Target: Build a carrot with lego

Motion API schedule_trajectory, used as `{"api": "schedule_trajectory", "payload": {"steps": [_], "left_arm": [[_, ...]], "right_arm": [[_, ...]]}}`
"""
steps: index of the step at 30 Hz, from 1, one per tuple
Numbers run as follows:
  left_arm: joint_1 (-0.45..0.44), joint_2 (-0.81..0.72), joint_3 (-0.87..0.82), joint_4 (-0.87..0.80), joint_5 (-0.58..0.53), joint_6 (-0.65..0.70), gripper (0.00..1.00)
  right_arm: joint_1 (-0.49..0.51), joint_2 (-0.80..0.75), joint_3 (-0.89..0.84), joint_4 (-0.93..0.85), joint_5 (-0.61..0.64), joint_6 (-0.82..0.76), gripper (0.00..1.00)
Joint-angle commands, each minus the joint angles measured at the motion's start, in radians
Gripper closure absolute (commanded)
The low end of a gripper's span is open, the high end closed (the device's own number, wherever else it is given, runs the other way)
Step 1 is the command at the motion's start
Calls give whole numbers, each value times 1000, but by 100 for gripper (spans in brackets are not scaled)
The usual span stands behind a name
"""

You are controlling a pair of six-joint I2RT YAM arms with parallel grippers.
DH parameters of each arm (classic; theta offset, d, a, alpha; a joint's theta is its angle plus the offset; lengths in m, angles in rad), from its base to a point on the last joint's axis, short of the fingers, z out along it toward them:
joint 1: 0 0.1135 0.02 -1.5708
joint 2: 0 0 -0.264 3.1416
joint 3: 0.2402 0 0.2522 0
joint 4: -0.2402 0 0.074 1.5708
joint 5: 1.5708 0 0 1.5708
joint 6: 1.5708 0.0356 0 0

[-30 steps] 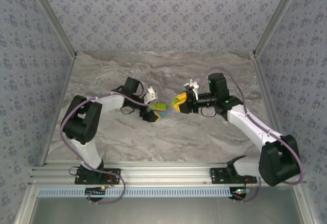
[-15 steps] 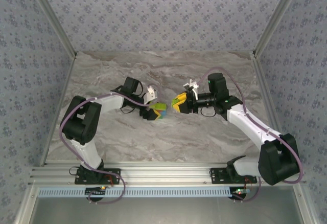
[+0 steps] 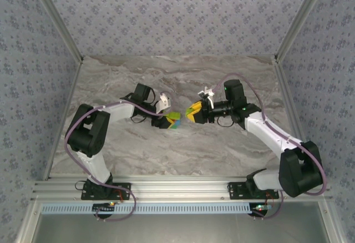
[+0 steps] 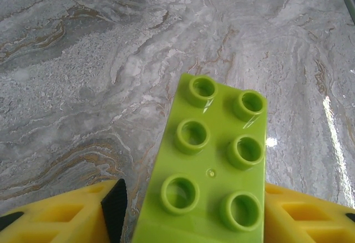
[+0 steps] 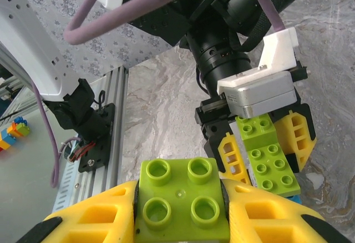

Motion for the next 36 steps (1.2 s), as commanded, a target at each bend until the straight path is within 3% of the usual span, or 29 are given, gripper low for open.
{"api": "schedule_trajectory", "payload": {"steps": [1,11,20,32,36], "left_arm": [[3,-35,-12,8,39,3,47],[3,-54,-28,16,57,0,61],[1,-77,-53,42,61,-11,64],[41,-66,-53,34,130,-2,69],[49,-55,-49,13,139,13,69]], "right_arm": [[6,13,34,-33,-9,-23,72],[37,71,51,-51,34,-53,72],[48,172,87,-24,102,-78,73],[41,351,266,-163,100,-216,75],[24,385,276,-112,67,-204,76]]}}
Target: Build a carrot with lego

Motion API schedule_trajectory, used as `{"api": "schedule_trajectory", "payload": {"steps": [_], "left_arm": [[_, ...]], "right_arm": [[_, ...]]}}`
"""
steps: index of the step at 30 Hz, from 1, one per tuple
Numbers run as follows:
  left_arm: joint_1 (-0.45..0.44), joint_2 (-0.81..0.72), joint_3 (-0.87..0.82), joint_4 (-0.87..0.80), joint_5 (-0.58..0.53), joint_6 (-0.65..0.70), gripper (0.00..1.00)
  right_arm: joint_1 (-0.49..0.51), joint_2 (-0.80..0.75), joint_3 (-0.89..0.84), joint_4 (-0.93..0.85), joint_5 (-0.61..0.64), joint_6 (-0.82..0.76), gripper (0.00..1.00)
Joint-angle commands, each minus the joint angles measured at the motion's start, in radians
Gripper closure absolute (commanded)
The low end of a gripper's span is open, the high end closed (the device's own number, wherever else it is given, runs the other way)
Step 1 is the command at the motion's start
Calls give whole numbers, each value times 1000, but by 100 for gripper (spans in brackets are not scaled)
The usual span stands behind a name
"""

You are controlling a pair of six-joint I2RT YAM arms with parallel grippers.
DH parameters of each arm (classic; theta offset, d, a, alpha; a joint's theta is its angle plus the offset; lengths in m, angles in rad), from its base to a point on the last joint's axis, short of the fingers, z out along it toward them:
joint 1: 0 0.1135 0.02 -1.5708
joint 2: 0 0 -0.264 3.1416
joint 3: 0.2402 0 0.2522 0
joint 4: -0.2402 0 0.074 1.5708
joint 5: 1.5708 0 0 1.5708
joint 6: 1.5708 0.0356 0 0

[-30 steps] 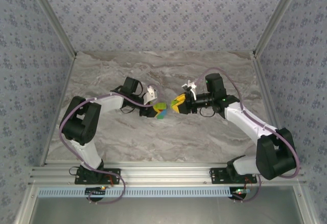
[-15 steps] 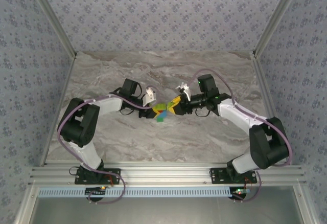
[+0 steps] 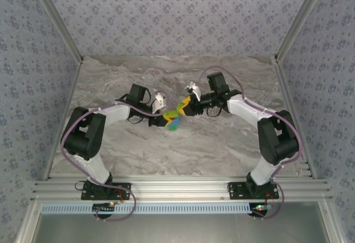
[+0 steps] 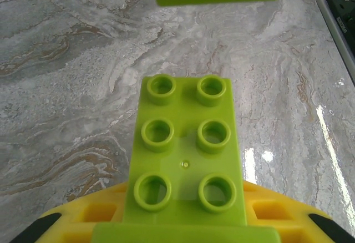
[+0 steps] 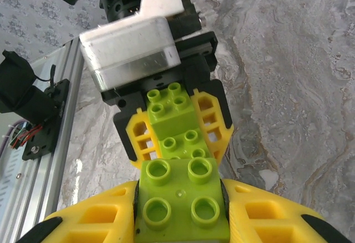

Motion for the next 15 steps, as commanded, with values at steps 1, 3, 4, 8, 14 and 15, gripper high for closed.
{"api": "schedule_trajectory", "payload": {"steps": [1,3,4,8,14,15], "left_arm": [[6,-5,3,-18,63,21,69],[6,-2,6,-29,62,27,69],[6,3,14,-43,63,32,69],[-5,38,65,-130,57,67,69],[-22,56,92,-177,38,88,69],[-24,57,92,-178,33,89,69]], "right_arm": [[-19,32,31,-4,-44,-24,76],[-25,49,46,-4,-55,-24,76],[-26,56,55,-8,-59,-28,76],[-34,74,68,-40,-68,-58,76],[-58,74,68,-26,-92,-56,77],[-58,74,68,-26,-95,-56,77]]}}
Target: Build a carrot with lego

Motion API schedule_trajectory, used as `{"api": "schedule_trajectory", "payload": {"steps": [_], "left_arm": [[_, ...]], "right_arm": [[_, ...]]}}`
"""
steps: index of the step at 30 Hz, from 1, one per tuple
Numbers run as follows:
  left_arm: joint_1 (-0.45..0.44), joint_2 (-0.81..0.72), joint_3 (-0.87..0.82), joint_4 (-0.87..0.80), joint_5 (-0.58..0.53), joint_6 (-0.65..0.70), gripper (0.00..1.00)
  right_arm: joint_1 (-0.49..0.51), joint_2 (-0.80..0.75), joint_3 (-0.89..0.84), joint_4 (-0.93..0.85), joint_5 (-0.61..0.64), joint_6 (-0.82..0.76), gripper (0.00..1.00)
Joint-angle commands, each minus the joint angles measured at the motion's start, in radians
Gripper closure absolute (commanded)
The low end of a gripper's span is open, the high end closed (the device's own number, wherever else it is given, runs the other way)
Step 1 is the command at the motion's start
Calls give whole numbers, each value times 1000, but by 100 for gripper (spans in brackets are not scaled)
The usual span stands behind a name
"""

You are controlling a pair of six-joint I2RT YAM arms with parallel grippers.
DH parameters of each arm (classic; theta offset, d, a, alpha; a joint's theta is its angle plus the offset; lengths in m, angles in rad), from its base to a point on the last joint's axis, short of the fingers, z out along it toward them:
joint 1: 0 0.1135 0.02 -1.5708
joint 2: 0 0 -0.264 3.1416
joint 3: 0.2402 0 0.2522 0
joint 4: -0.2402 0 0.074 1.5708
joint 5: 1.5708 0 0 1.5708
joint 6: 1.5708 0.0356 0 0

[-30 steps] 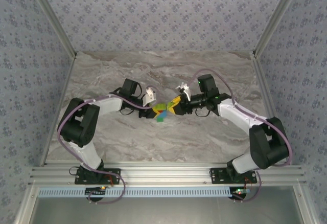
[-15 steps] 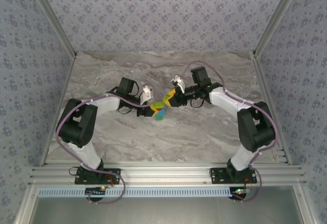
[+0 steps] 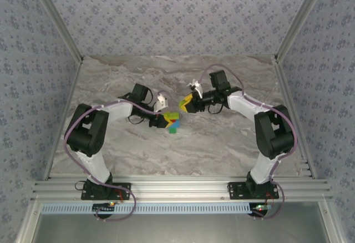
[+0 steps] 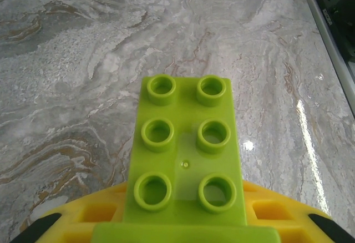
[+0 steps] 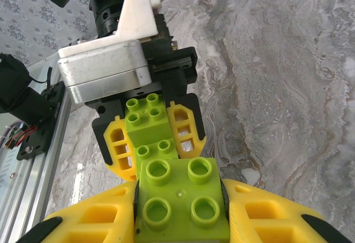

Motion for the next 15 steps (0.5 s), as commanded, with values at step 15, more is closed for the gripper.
{"api": "schedule_trajectory", "payload": {"steps": [15], "left_arm": [[-20,52,69,-103,10,51,69]], "right_arm": [[15,90,91,-90,-65,-67,77]]}}
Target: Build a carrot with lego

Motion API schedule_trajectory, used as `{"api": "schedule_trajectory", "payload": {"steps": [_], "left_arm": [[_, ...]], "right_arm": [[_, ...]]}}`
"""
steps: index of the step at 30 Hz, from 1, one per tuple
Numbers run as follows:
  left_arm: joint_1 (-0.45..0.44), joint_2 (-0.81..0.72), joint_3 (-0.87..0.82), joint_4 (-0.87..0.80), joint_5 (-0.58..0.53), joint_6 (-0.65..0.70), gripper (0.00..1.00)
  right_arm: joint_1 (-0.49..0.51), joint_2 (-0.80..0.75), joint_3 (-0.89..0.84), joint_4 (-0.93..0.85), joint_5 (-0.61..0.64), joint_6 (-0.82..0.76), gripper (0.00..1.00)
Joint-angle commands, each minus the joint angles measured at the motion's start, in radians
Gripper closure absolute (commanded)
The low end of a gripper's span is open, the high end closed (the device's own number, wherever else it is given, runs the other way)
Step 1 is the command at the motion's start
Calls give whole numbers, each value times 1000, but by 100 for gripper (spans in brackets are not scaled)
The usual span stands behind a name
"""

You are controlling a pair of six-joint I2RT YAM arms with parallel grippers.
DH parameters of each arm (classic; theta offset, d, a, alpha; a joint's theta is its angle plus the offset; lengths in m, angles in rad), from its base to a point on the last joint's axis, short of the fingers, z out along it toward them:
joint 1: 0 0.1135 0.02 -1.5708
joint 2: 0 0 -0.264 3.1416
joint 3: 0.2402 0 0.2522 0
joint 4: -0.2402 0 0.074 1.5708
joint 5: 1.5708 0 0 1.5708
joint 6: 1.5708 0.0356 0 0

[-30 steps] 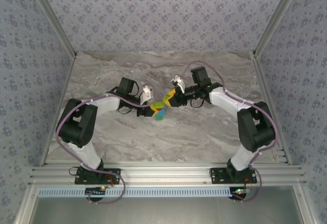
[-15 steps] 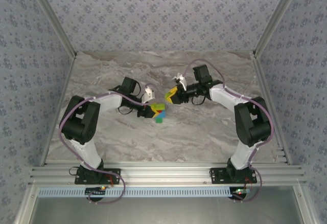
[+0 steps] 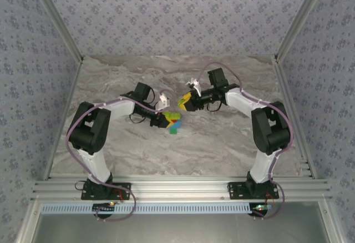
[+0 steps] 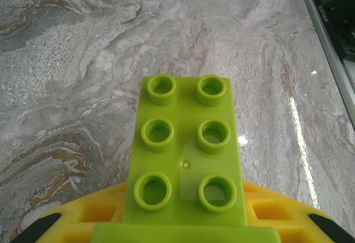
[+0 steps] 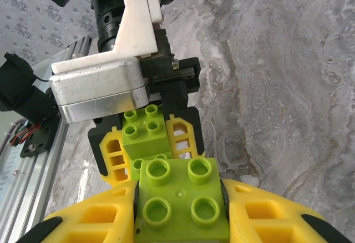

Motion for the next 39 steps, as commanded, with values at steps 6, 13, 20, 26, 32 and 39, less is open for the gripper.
{"api": "schedule_trajectory", "payload": {"steps": [6,13,20,26,32,39], "left_arm": [[-9,19,20,-33,16,33,69],[-3,9,14,-27,42,31,70],[6,5,13,-22,70,30,71],[5,4,14,-19,75,30,71],[11,0,16,-23,90,32,72],[24,-4,17,-28,121,34,73]], "right_arm": [[26,33,-4,-5,-43,-7,78],[37,31,-60,30,-48,1,78],[38,11,-121,94,-42,15,78],[39,26,-129,122,-57,19,77],[28,32,-148,146,-93,29,78],[12,33,-173,173,-143,42,79]]}}
